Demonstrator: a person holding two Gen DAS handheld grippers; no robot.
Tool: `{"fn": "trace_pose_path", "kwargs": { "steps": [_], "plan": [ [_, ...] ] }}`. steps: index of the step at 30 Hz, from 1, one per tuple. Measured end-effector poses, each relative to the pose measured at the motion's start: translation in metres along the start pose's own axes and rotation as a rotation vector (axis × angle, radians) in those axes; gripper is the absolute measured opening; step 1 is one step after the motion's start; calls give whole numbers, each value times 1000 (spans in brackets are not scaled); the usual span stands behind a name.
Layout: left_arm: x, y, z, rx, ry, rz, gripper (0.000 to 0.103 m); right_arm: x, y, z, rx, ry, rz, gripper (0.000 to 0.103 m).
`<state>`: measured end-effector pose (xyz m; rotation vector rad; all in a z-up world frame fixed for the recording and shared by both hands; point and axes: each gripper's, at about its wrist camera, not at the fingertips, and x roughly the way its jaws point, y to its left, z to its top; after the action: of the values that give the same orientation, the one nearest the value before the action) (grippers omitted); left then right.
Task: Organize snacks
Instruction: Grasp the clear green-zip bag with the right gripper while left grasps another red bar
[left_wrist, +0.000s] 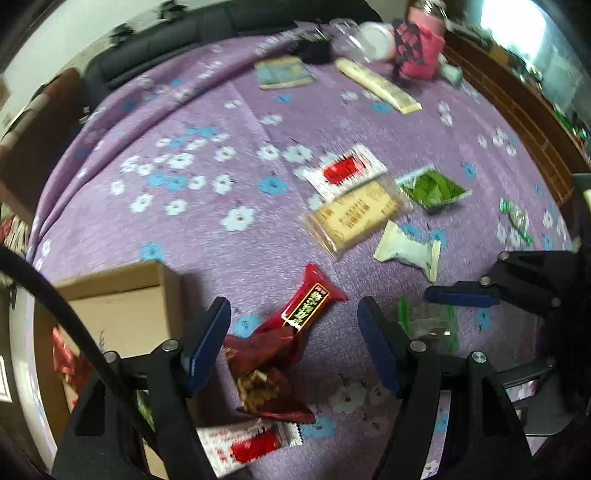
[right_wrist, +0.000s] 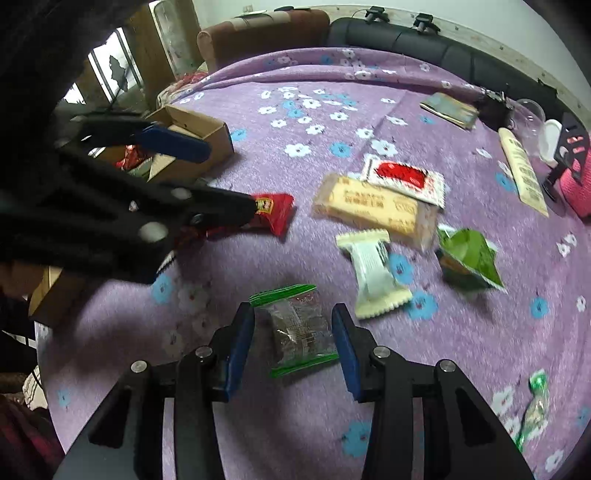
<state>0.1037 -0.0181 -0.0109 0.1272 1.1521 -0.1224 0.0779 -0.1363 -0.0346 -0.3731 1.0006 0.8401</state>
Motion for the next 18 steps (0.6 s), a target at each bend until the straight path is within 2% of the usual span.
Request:
{"fn": "trace_pose_path", "kwargs": {
  "steps": [4,13,16,18],
  "plan": [
    [17,-5,7,60,48,17,72,-6,-2,-9,1,7,-19,43],
    [34,-5,6,85,97,-16,72,-10,-7,-14,35,2,-34,43],
    [35,-2,7,60,99,-57,66,-9,-7,-13,39,4,-36,43],
    [33,-3,6,68,89,-58,61,-9,-7,-13,42,5,-40,43]
  ]
}}
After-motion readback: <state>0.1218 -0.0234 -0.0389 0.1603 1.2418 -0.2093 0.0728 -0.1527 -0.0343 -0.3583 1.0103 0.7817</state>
